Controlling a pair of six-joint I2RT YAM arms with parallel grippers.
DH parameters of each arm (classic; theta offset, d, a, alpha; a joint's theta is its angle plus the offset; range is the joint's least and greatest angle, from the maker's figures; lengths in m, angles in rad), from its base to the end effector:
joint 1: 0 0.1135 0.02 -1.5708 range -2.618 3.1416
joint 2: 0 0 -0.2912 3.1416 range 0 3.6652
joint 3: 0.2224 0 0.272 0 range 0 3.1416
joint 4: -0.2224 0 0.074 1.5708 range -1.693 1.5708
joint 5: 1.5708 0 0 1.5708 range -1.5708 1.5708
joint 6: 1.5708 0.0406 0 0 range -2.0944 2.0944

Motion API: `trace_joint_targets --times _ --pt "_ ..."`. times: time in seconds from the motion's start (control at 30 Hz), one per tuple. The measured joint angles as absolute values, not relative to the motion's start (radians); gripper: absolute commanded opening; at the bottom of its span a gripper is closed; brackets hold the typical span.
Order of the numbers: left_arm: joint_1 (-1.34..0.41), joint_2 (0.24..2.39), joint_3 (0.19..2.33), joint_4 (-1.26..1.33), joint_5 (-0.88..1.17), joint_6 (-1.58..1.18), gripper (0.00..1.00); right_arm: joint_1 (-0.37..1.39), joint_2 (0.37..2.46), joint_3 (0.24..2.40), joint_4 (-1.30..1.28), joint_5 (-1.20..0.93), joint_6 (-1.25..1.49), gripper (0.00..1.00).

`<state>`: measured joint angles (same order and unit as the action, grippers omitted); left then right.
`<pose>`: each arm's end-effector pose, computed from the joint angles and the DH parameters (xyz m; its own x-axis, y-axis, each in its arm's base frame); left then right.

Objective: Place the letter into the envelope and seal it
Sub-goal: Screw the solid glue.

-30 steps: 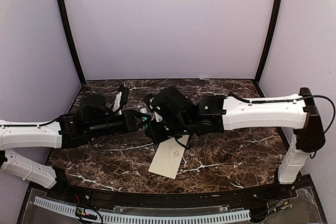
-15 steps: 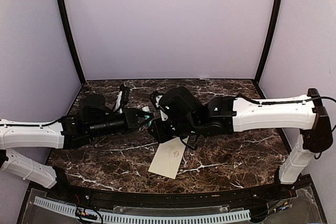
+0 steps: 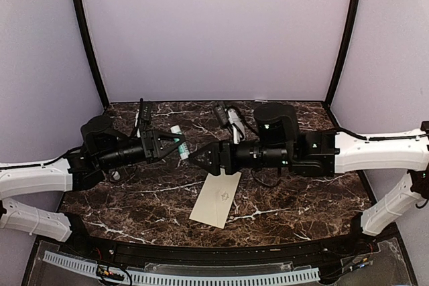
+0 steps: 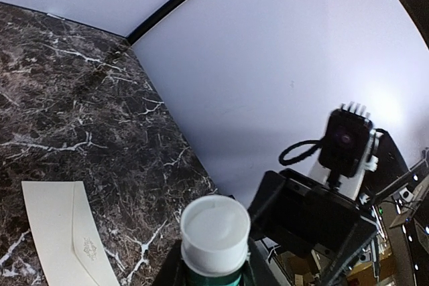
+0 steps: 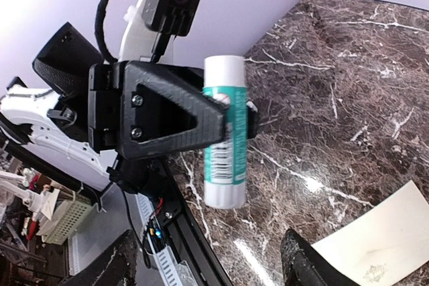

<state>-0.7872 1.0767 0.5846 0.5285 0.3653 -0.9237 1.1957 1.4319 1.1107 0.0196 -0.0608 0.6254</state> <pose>0.1704 -0.1915 0.3015 -0.7134 -0.3398 -0.6129 0.5713 0.2244 -0.7895 0.1295 0.3356 0.3410 -0.6444 -0.0416 -0.7636 -0.7065 0.4145 0.5736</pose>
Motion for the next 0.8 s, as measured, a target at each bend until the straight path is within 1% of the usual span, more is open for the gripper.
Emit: trace_joint_targets --times 0.17,0.2,0.27,0.33,0.43,0.57,0.63,0.73,0.8 --pt "-0.787 1.003 0.572 0.609 0.463 -0.889 0.00 1.149 1.387 1.037 0.157 -0.208 0.676 0.72" --pt "-0.787 0.992 0.562 0.637 0.481 -0.889 0.00 1.144 1.385 1.033 0.186 -0.236 0.685 0.70" --pt "-0.787 0.980 0.539 0.698 0.531 -0.891 0.00 1.142 1.385 1.032 0.228 -0.286 0.695 0.62" --pt "-0.788 0.981 0.526 0.737 0.576 -0.895 0.00 1.143 1.386 1.032 0.274 -0.343 0.710 0.58" --pt "-0.788 0.985 0.526 0.777 0.627 -0.899 0.00 1.152 1.398 1.038 0.315 -0.404 0.717 0.59" --pt "-0.789 0.992 0.529 0.829 0.681 -0.905 0.00 1.183 1.428 1.067 0.320 -0.419 0.711 0.64" --pt "-0.790 0.999 0.537 0.845 0.701 -0.907 0.00 1.194 1.436 1.068 0.330 -0.418 0.713 0.64" --pt "-0.791 1.004 0.541 0.870 0.720 -0.912 0.00 1.199 1.446 1.068 0.347 -0.419 0.717 0.61" --pt "-0.796 1.008 0.541 0.885 0.724 -0.917 0.00 1.202 1.450 1.068 0.355 -0.419 0.718 0.54"
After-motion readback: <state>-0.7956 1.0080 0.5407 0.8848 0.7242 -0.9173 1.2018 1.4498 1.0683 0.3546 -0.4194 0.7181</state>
